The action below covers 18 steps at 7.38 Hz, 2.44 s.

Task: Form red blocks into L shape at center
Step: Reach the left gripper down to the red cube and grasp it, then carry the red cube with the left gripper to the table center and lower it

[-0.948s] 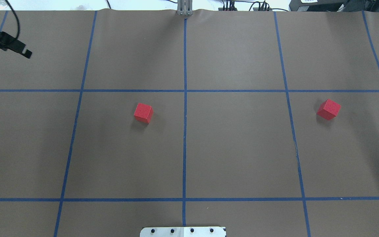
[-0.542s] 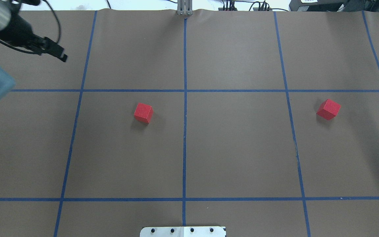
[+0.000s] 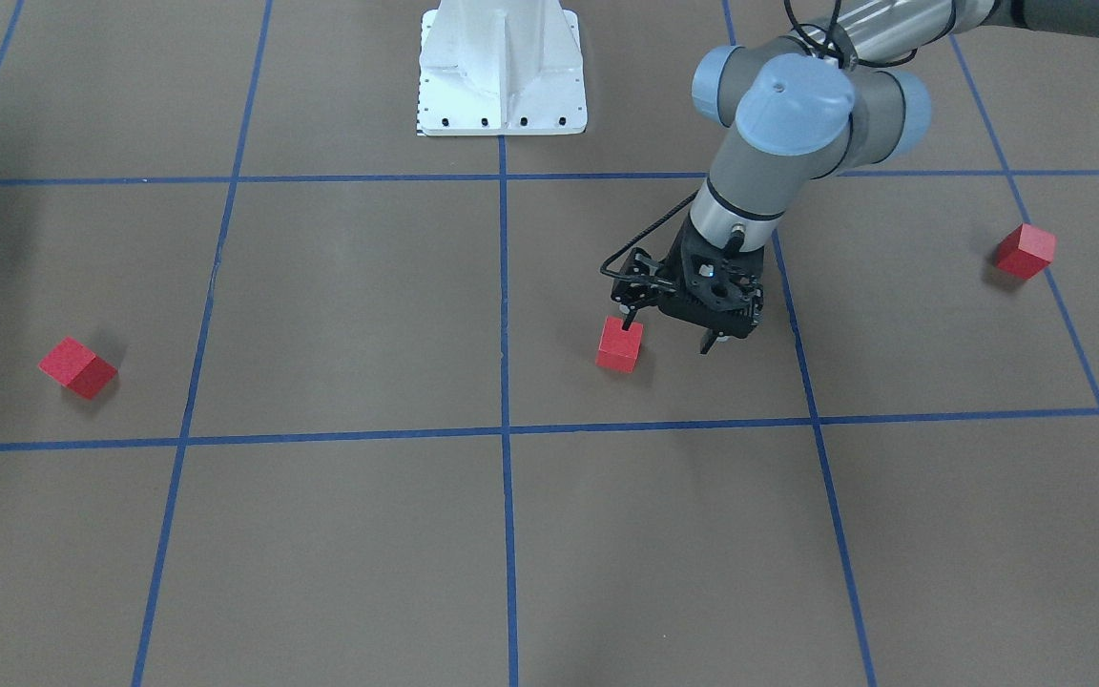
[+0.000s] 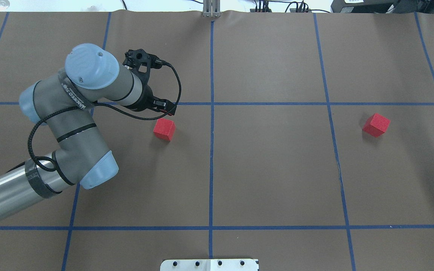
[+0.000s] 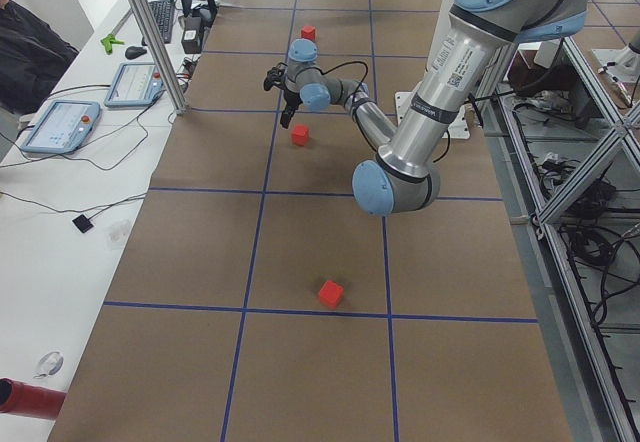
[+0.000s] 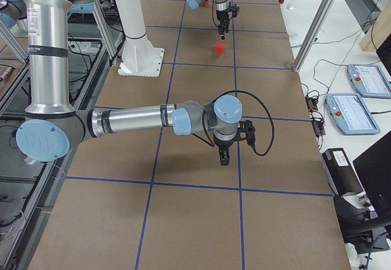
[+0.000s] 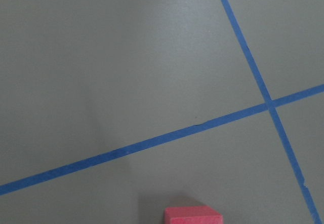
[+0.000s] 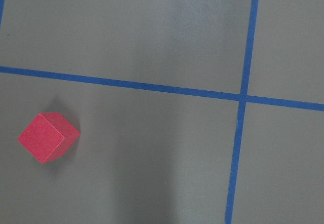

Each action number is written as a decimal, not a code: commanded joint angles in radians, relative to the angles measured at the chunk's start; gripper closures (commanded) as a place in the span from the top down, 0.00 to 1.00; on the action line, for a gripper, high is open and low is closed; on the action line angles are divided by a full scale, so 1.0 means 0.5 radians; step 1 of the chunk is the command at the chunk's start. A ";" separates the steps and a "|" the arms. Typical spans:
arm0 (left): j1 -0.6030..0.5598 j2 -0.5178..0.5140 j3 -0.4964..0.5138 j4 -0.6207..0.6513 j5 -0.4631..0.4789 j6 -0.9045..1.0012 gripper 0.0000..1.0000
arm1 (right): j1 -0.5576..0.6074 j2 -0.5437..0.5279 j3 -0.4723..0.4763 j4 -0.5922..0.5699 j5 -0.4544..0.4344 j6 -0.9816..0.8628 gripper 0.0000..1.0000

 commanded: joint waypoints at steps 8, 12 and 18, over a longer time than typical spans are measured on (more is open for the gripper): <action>0.129 -0.038 0.239 -0.072 0.089 -0.027 0.51 | -0.001 0.001 -0.027 0.000 0.025 -0.003 0.99; 0.129 -0.215 0.239 0.102 0.083 -0.192 0.00 | -0.001 0.004 -0.030 0.000 0.025 -0.003 0.99; 0.126 -0.738 0.812 0.085 0.160 -0.413 0.00 | -0.001 0.001 -0.030 0.003 0.025 -0.018 0.99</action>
